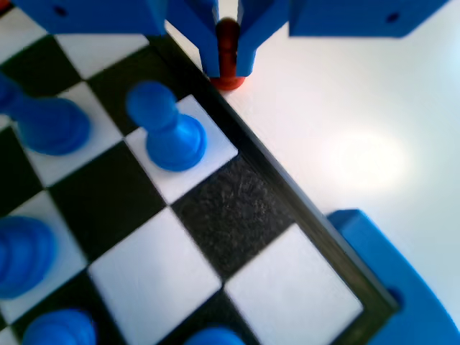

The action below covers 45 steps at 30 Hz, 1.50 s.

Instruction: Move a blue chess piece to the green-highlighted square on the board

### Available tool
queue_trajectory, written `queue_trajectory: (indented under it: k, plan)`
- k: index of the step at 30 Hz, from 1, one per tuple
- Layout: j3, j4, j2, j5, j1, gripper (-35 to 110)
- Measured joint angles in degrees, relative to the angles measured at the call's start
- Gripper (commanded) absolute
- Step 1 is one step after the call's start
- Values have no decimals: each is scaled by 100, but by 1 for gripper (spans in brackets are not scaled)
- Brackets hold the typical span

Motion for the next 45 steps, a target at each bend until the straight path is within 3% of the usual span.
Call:
queue_trajectory:
  k: [45]
  plan:
    - [-343, 387, -62, -105, 246, 8]
